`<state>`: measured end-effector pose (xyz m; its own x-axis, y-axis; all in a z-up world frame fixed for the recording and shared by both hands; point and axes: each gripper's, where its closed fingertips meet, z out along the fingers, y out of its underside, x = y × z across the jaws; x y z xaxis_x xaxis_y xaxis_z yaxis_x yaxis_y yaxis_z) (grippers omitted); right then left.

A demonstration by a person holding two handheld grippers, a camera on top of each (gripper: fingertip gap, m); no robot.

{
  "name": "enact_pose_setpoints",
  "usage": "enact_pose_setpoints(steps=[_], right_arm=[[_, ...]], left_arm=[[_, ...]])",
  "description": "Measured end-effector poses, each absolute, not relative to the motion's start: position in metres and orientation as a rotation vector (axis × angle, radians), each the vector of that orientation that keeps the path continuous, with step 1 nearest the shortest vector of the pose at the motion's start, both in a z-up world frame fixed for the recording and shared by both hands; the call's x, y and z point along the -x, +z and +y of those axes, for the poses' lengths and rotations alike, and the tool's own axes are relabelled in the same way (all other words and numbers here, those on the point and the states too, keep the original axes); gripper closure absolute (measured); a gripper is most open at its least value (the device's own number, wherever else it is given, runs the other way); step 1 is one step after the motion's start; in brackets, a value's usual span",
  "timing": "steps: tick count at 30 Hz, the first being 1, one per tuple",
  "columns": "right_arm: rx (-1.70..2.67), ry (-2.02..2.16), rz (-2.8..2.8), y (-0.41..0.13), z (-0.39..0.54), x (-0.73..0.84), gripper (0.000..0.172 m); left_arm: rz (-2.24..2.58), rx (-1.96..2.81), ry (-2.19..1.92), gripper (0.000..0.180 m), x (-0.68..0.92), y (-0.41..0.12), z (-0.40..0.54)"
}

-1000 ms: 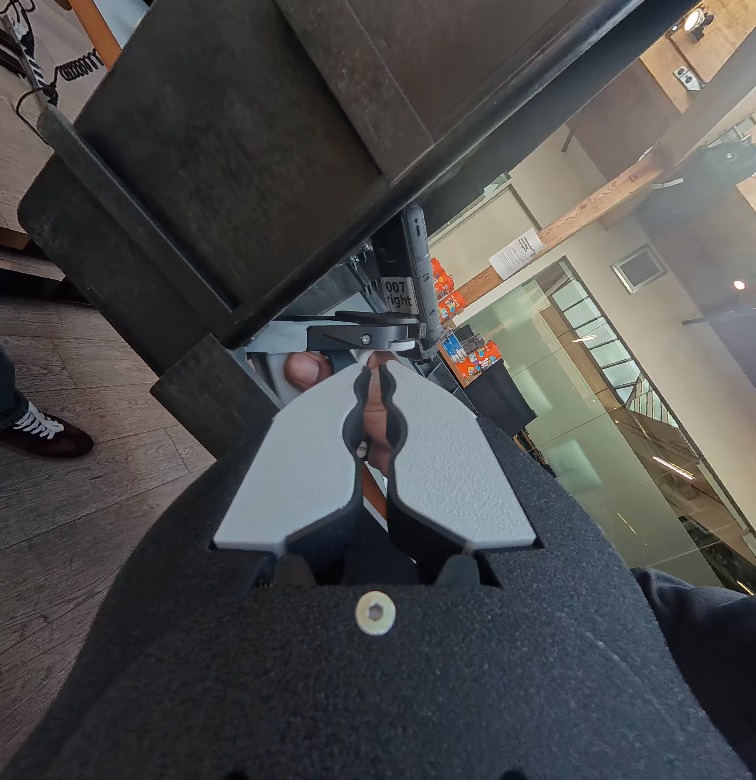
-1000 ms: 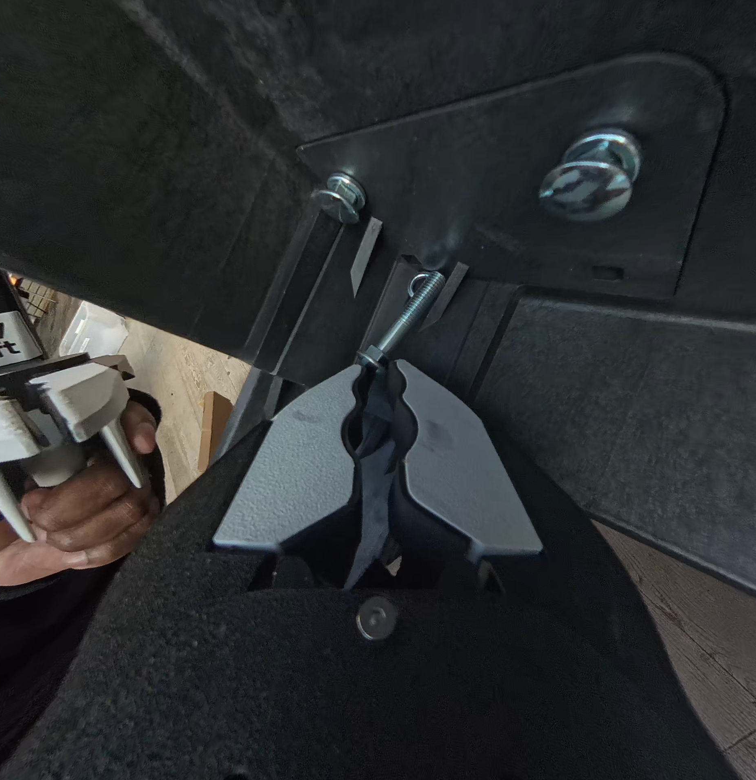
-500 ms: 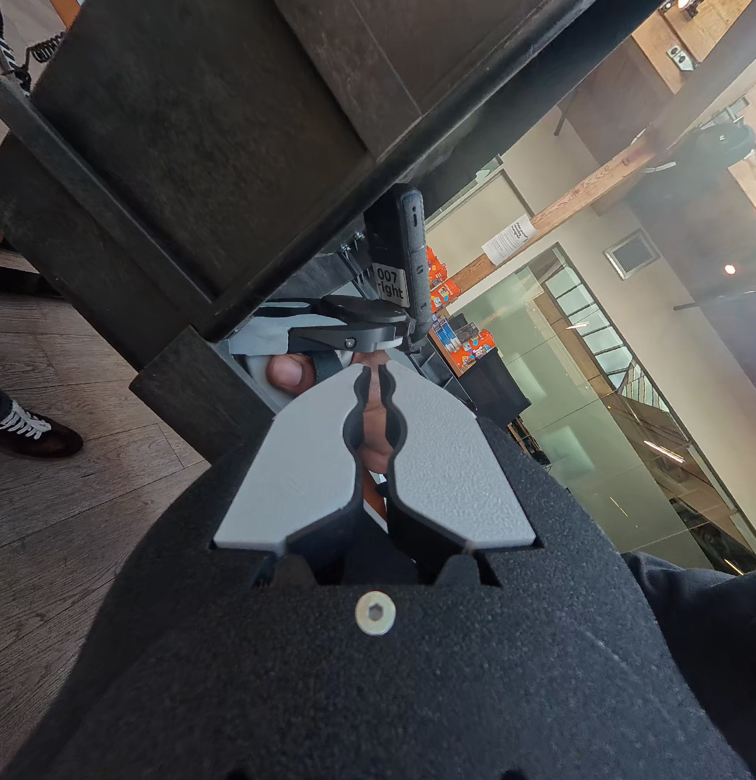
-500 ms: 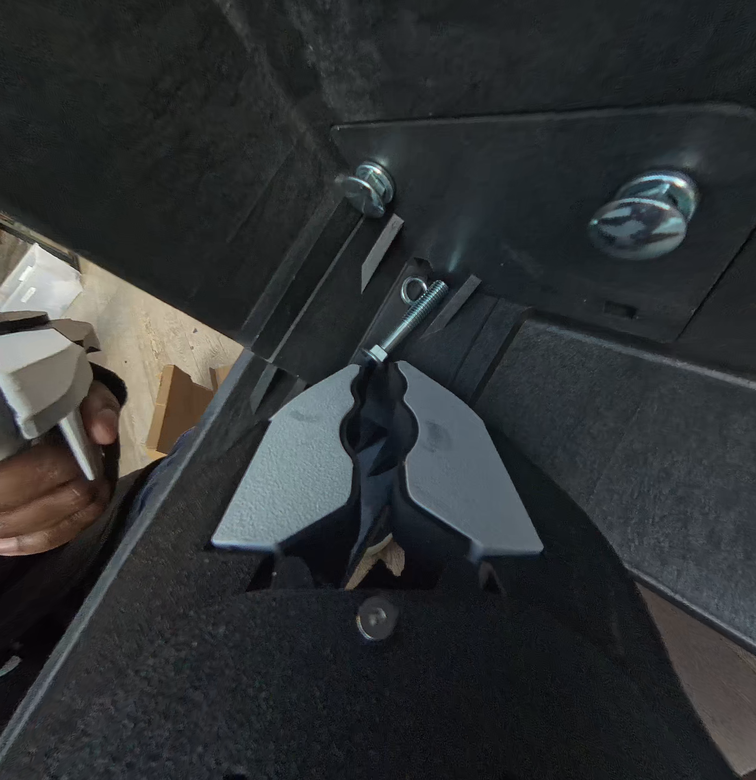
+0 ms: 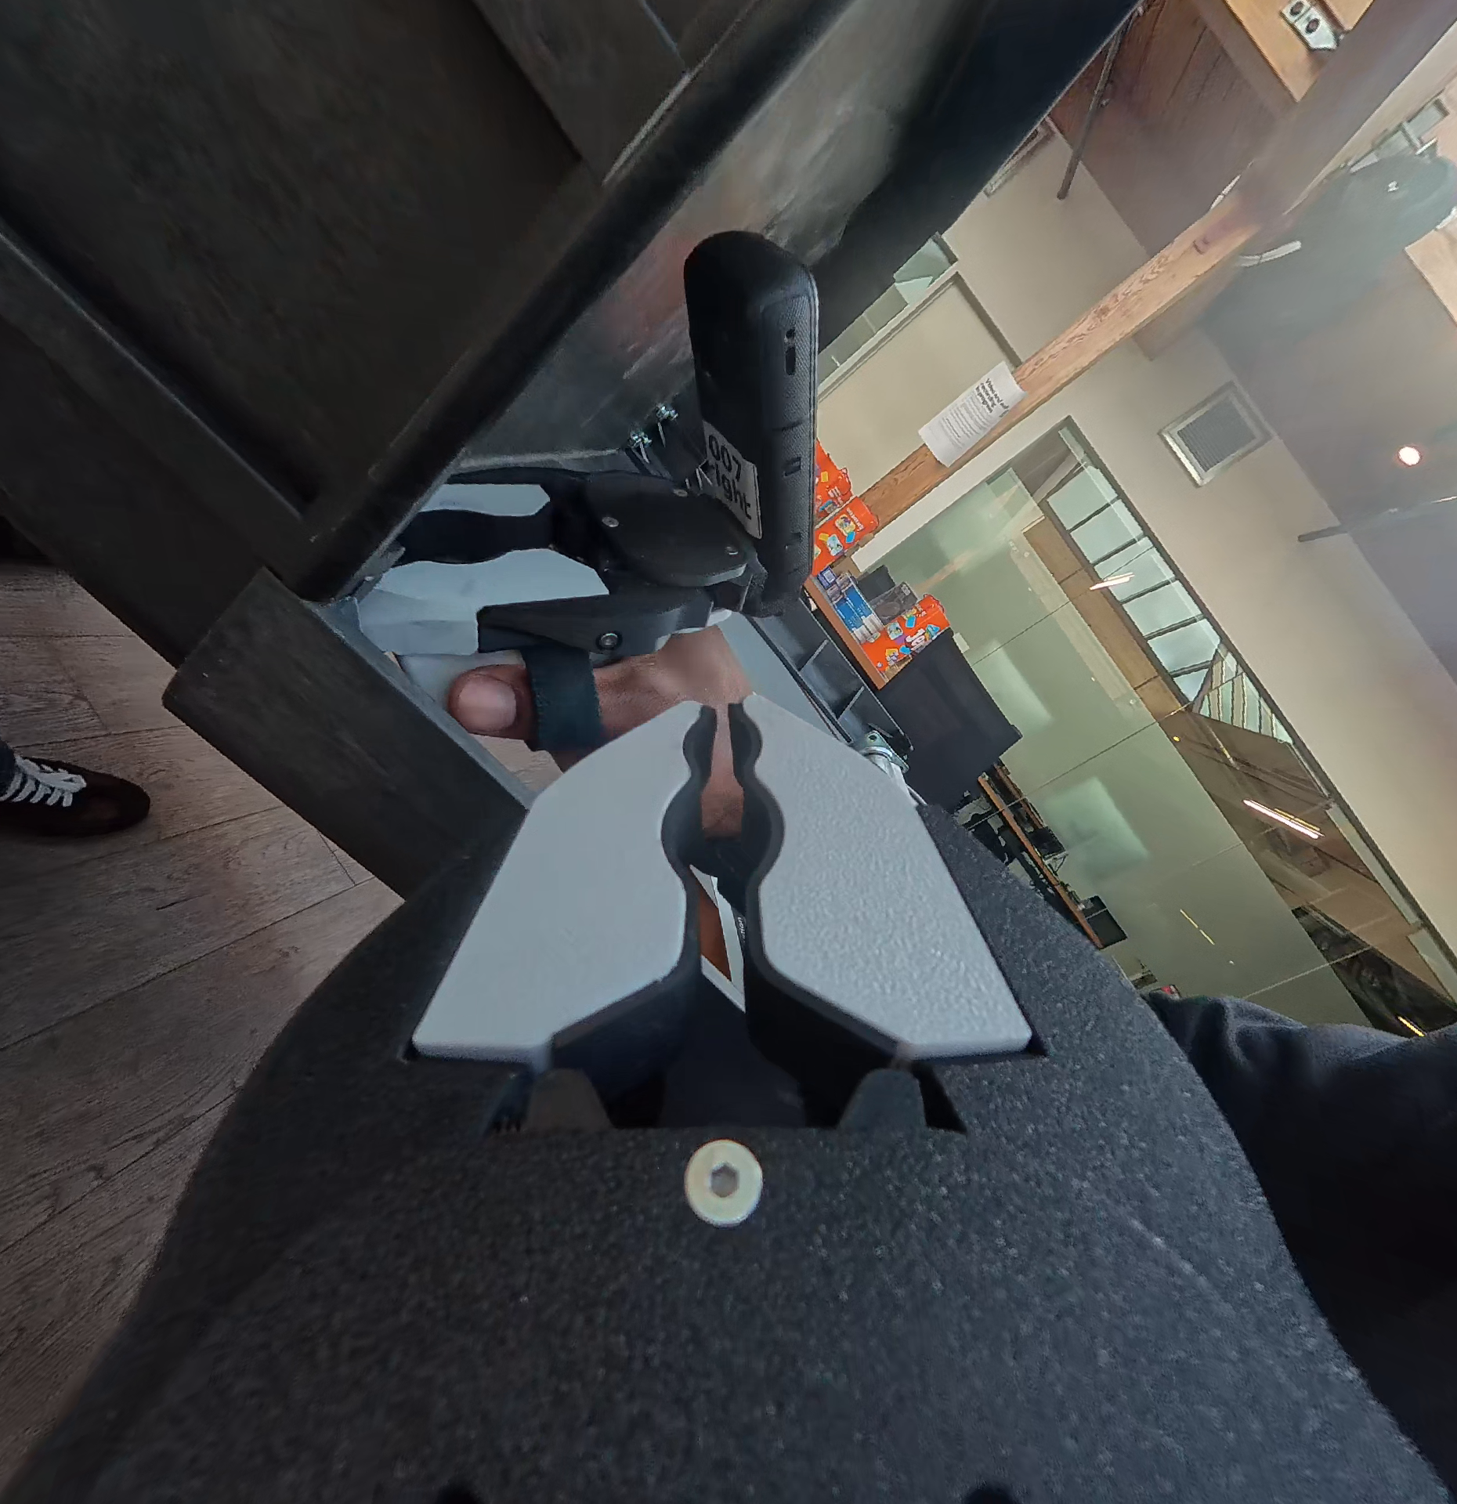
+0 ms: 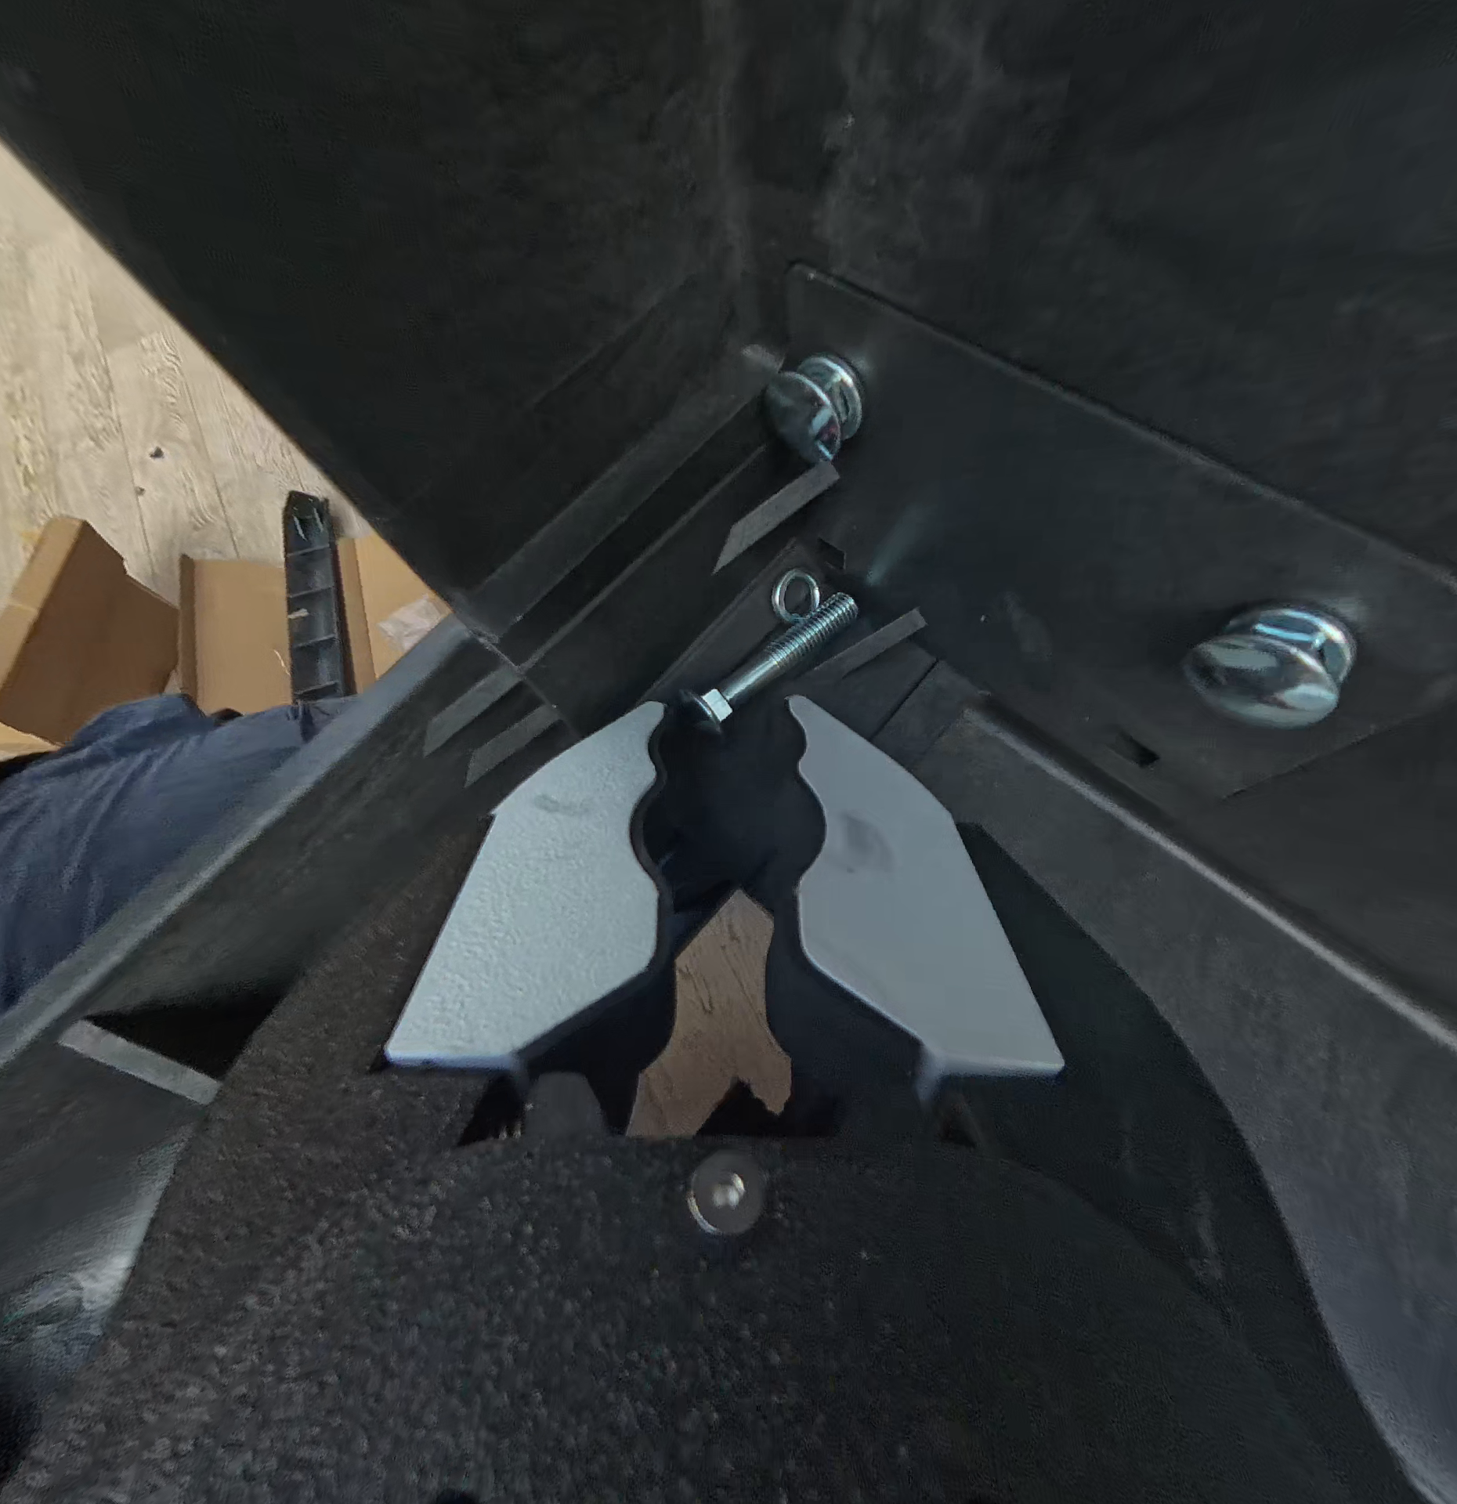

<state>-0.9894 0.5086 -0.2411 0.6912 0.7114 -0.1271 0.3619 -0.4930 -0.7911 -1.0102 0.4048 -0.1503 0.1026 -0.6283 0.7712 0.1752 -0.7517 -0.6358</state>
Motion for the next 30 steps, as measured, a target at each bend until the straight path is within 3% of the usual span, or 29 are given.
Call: enact_pose_setpoints(steps=[9, 30], right_arm=[[2.073, 0.619, -1.063, -0.242, 0.511, 0.992, 0.153], [2.032, 0.607, -1.062, -0.243, 0.507, 0.972, 0.165]], left_arm=[[0.481, 1.781, -1.715, 0.178, 1.008, -0.147, 0.382], [0.523, 1.776, -1.664, 0.180, 1.012, -0.133, 0.338]])
